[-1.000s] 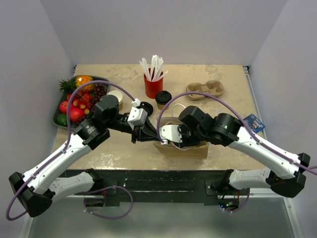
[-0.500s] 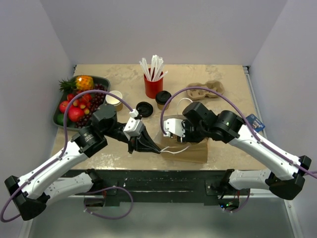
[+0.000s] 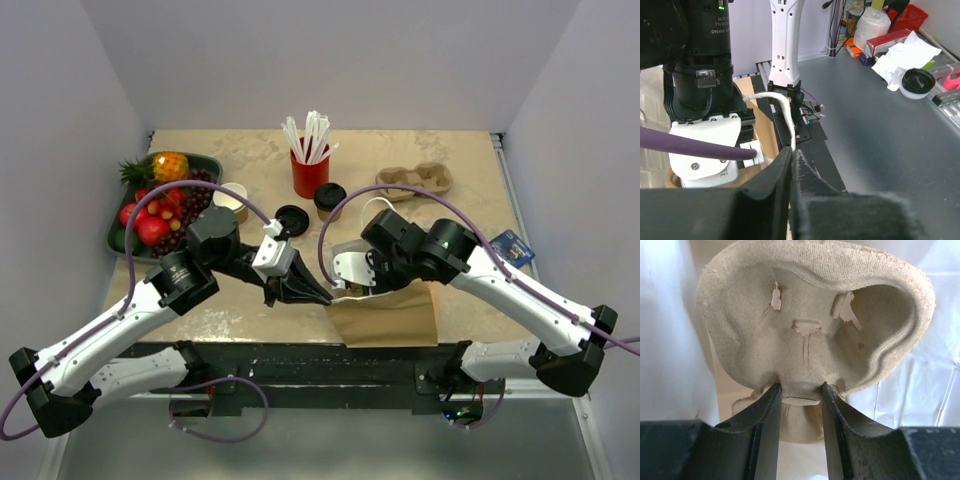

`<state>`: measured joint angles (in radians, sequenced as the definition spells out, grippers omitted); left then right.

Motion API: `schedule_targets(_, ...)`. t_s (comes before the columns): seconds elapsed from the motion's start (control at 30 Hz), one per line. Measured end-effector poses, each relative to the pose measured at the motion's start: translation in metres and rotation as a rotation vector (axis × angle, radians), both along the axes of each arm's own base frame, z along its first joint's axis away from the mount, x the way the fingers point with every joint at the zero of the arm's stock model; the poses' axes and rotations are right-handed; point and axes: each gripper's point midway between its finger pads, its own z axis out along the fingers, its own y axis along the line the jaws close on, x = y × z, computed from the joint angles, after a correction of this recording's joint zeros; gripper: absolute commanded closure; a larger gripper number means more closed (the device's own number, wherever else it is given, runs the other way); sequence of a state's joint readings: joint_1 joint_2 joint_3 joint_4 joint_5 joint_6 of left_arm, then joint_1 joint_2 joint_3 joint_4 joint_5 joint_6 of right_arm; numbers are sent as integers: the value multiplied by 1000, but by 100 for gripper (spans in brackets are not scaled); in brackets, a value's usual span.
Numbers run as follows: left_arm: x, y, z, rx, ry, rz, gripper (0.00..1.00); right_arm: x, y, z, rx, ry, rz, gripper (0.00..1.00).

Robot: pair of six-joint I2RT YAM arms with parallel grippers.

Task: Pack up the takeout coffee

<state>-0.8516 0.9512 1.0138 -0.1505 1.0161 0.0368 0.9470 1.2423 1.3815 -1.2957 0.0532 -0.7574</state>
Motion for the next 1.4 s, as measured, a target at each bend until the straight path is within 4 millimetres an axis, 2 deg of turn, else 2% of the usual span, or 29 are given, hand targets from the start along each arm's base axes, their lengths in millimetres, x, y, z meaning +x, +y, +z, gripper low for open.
schedule_targets(0.03, 0, 0, -1, 0, -6, 1, 66, 0, 0, 0, -3, 2, -1, 100)
schedule_targets(0.17, 3, 2, 4, 13, -37, 21, 59, -1, -4, 0, -18, 6, -9, 100)
schedule_targets(0.23, 8, 6, 20, 10, -83, 62, 56, -2, -5, 0, -18, 10, -16, 100)
schedule_targets(0.3, 18, 12, 50, -28, -167, 136, 49, -2, -5, 0, -15, 12, -27, 100)
schedule_targets(0.4, 31, 30, 91, -116, -298, 282, 51, -2, -6, 1, -13, 10, -27, 100)
schedule_targets(0.53, 49, 45, 107, -159, -321, 447, 51, -4, -10, 4, -10, 0, -13, 100)
schedule_targets(0.63, 82, 40, 95, -125, -275, 556, 50, -5, -12, 8, -7, -16, 11, 100)
schedule_targets(0.8, 140, -2, 39, 47, -119, 571, 50, -3, -14, 11, -20, -39, 57, 100)
schedule_targets(0.9, 159, -21, 0, 144, -16, 539, 50, -2, -14, 11, -27, -45, 73, 100)
schedule_targets(1.0, 159, -29, -18, 186, 49, 496, 50, 0, -16, 11, -37, -56, 84, 100)
schedule_targets(1.27, 132, -39, -4, 130, 107, 336, 49, -5, -24, 2, -63, -49, 96, 100)
schedule_targets(1.4, 130, -44, -10, 137, 131, 294, 49, -5, -25, 1, -66, -46, 92, 100)
